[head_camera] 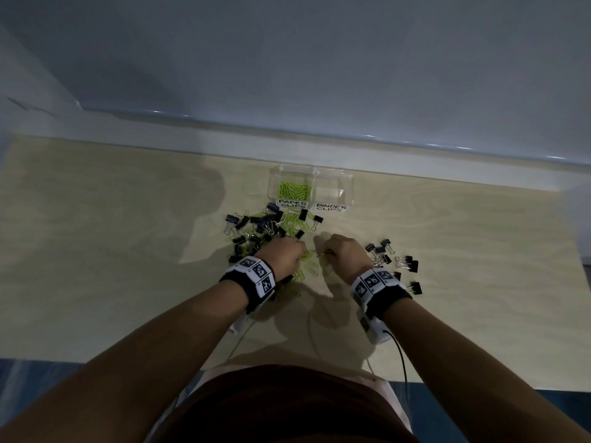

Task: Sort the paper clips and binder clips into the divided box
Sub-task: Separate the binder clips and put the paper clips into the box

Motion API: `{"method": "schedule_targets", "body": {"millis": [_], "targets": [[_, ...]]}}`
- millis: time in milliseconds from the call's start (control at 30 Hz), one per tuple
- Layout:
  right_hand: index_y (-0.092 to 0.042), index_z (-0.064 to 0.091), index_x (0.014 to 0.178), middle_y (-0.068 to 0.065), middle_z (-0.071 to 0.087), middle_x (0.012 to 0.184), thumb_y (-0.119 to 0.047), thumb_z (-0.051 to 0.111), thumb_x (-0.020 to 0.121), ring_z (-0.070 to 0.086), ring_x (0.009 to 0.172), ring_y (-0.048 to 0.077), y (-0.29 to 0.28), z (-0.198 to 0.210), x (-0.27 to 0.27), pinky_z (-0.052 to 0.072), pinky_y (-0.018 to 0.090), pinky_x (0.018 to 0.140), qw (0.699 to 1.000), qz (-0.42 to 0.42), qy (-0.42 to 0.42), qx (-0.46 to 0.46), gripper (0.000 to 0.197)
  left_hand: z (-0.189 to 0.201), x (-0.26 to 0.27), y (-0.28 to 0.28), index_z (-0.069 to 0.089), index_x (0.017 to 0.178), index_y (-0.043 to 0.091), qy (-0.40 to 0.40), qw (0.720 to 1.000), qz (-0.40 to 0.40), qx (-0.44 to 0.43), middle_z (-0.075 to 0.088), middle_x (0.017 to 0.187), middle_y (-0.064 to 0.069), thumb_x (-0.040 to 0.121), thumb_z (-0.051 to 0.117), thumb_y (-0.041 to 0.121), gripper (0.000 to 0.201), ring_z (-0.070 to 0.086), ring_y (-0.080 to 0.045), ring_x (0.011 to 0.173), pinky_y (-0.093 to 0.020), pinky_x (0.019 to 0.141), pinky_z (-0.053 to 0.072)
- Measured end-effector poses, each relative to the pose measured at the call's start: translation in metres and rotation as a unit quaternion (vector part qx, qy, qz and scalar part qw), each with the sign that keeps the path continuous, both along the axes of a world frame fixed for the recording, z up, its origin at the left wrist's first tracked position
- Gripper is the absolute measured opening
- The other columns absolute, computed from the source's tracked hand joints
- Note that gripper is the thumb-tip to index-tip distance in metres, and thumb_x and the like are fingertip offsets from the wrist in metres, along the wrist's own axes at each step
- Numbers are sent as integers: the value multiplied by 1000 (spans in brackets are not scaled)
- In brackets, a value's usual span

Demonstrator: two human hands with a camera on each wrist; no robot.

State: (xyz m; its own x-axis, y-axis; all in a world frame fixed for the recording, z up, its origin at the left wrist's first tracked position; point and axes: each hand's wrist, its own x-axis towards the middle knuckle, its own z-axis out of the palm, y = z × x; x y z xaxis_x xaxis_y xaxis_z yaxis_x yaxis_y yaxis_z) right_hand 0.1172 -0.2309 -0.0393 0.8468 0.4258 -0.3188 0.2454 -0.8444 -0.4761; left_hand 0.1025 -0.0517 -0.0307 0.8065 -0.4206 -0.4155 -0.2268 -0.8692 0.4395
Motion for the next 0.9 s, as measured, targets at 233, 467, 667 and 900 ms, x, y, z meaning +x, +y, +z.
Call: {"method": "schedule_targets", "body": {"millis": [233,467,667,900], "targets": [[-13,72,80,5,68,74,6,65,75,64,69,19,-1,16,18,57,33,72,963,-216,74,143,21,18,14,16,66,94,9,25,966,178,-188,64,88,3,86,65,15,10,59,-9,78,-14,70,46],[-16,71,77,4,72,78,-1,71,74,70,74,18,45,48,90,59,34,71,933,-277,24,229,15,48,72,31,66,91,8,-72,921,306,-228,67,88,-1,84,67,14,9,62,-11,77,-12,67,44],[-12,74,87,8,73,91,-3,66,78,67,85,20,77,50,123,56,33,83,969,-220,3,110,15,49,102,25,68,82,4,-92,948,292,-91,70,88,-14,82,61,5,7,65,-28,82,-36,78,55],[-7,69,104,10,71,104,2,55,85,66,94,22,39,58,80,52,34,92,986,-129,-38,101,26,51,75,19,66,106,7,-98,969,215,-72,67,105,-11,87,61,11,19,63,-24,95,-35,91,51]]}}
